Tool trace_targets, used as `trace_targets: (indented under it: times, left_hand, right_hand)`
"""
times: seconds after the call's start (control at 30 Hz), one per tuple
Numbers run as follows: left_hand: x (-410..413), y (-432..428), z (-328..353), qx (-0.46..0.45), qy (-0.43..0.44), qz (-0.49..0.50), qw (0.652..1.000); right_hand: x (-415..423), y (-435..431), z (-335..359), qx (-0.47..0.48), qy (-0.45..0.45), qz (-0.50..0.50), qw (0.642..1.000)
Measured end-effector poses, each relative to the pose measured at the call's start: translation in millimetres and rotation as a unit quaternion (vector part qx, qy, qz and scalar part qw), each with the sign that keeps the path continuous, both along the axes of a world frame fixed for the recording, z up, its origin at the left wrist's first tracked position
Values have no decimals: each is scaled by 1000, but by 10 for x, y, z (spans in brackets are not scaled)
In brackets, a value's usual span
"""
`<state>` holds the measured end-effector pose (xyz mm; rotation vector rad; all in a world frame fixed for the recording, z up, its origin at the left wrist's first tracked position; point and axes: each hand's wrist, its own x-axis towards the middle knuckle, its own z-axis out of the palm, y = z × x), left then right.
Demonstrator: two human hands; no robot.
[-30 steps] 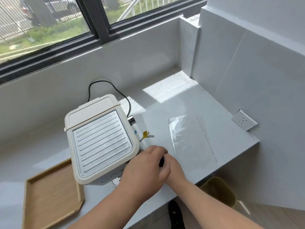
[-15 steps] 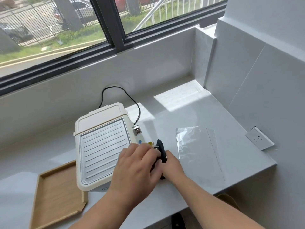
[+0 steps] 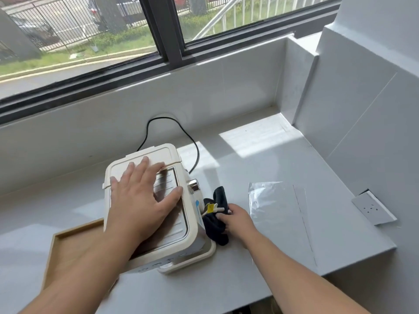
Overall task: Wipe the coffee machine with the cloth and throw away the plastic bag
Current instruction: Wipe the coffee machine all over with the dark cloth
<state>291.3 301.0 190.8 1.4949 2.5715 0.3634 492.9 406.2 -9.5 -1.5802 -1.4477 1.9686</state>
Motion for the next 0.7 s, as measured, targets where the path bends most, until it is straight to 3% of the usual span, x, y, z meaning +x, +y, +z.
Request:
trace_targets:
  times: [0.33,0.7]
  left_hand:
    - [-14,19,-71,-8,17,-6,1000]
    - [9,16,-53,-14,16,-1,1000]
  right_hand:
    - [-339,496,-4,-136,85,-8,987]
    - [-951,788,296,-47,43,73,995]
